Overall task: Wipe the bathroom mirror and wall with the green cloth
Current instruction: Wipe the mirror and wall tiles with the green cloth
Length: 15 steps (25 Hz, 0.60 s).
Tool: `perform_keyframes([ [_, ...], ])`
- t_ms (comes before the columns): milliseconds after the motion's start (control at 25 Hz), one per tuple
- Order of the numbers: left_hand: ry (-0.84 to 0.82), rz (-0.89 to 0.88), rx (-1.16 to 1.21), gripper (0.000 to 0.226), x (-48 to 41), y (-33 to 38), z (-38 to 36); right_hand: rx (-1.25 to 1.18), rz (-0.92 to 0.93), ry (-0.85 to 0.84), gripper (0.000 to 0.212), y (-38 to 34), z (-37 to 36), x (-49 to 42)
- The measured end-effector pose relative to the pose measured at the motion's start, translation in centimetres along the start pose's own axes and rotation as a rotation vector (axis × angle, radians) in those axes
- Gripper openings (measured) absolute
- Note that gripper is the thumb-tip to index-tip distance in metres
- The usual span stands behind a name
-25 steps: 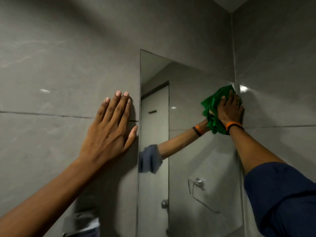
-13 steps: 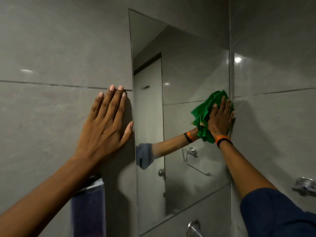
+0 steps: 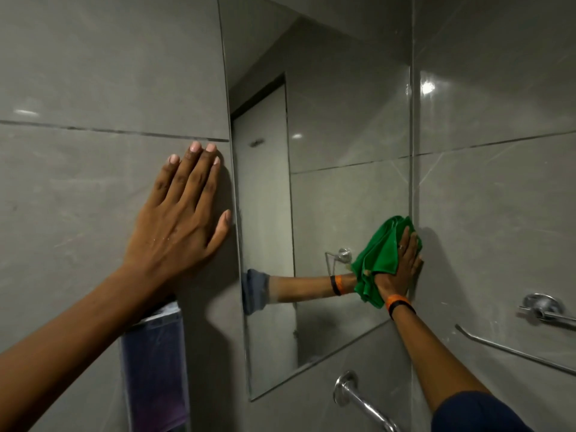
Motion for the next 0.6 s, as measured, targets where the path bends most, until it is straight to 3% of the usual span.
perform_keyframes([
  [360,0.018,-0.016,0.034,0.076,0.3,0.1,-0.1,-0.038,-0.245,-0.038,0.115,5.1,-3.0,7.6],
  [600,0.036,-0.021,0.055,0.073,0.5,0.1,0.0,-0.023,-0.195,0.005,0.103,3.6,-3.4,11.2],
])
Point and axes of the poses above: each hand's wrist, its own x-axis away from the middle knuckle, its own z-axis out of the back of the hand, y = z × x, the point moved 1 cm from there along -x, towards the middle knuckle, and after that the axes turned 5 degrees about -z, right-handed, at the moved point
